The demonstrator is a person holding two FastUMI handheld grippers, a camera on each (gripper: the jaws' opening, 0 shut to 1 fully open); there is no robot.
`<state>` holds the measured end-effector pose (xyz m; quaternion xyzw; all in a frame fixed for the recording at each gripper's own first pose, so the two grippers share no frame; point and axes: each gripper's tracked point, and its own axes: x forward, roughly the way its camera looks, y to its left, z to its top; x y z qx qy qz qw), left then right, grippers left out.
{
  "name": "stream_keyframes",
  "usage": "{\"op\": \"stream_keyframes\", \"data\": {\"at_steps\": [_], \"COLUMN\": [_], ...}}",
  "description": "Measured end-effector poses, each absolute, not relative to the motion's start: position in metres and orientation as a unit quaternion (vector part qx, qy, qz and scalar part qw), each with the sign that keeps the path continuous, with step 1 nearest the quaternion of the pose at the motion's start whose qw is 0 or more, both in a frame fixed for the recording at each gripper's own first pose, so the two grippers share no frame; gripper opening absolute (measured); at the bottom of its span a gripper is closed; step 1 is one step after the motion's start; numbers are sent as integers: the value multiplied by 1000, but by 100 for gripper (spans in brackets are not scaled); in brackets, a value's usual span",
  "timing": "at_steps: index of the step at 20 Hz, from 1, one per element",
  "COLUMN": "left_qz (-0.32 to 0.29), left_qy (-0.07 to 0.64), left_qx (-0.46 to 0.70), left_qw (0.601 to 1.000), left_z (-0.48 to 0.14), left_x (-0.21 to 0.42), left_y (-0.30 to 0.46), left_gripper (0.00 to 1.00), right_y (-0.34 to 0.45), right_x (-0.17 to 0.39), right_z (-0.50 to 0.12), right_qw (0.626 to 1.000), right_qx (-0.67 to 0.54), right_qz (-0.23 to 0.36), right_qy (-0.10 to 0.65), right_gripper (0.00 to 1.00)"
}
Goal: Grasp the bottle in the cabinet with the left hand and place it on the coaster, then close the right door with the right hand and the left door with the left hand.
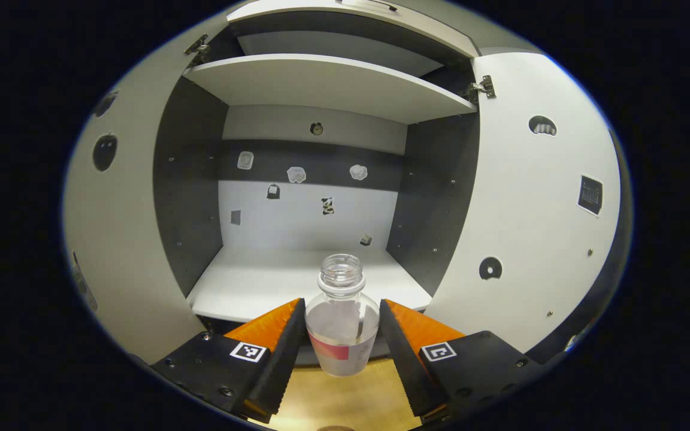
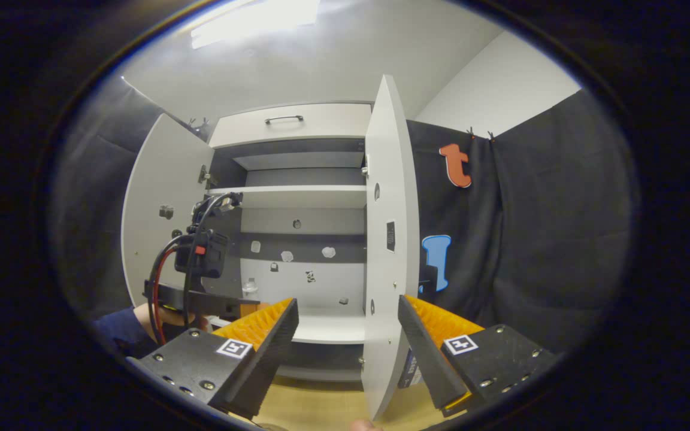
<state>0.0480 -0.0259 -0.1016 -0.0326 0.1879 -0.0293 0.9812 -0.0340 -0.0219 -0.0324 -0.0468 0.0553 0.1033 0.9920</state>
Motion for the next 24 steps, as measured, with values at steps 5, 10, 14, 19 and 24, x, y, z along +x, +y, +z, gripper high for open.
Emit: {"op": "stream_keyframes", "data": {"at_steps": [5, 10, 14, 19, 24], "left_qz": [-13, 19, 40, 40, 28], "left_qy": [223, 270, 295, 305, 303], "left_qx": [-41, -75, -95, -102, -103], "left_qw": [974, 960, 950, 946, 947], "left_z": [-158, -230, -281, -326, -352], "left_x": [-6, -49, -78, -109, -124], "left_y": [-25, -12, 1, 5, -2], "left_gripper": [79, 80, 80, 80, 80], "right_y": [-24, -31, -35, -40, -44], "right_x": [-39, -43, -46, -47, -46], "right_z": [-32, -33, -33, -36, -37], "right_qw": [989, 987, 986, 986, 986], "right_qx": [-45, -44, -47, -50, -50], "right_qz": [131, 144, 148, 148, 148], "right_qy": [56, 60, 59, 62, 65], "right_gripper": [100, 100, 100, 100, 100]}}
